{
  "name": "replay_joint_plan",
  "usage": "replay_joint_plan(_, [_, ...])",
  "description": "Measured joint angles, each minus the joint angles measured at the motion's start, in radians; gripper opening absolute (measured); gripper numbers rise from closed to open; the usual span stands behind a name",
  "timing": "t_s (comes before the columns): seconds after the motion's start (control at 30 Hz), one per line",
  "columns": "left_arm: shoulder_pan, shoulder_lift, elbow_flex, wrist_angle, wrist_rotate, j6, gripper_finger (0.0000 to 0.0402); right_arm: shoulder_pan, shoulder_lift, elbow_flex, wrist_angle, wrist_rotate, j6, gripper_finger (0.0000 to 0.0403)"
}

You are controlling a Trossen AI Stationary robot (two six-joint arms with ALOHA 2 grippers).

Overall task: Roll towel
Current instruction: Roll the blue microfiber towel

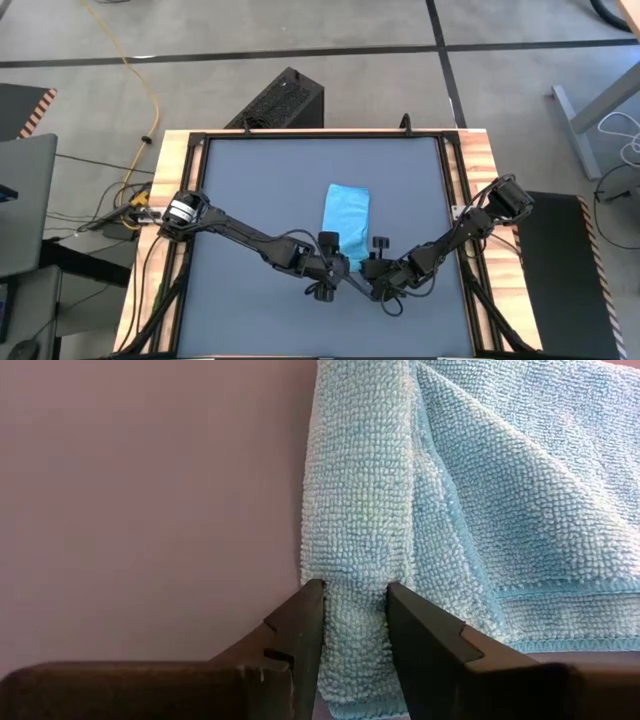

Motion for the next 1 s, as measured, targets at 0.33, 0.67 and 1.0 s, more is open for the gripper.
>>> replay_joint_plan(0.33, [0.006, 0.000, 0.000, -0.059, 0.074, -0.122, 0.0249, 0.000, 0.000, 0.000, 0.003, 0.000, 0.000, 0.0139])
replay_joint_plan(0.67, [-0.001, -0.011, 0.000, 0.074, 0.068, 0.196, 0.0249, 0.000, 0.000, 0.000, 0.004, 0.001, 0.000, 0.0139])
replay_joint_plan(1.0, [0.001, -0.004, 0.000, 0.050, 0.153, 0.126, 0.0249, 0.000, 0.000, 0.000, 0.005, 0.001, 0.000, 0.0139])
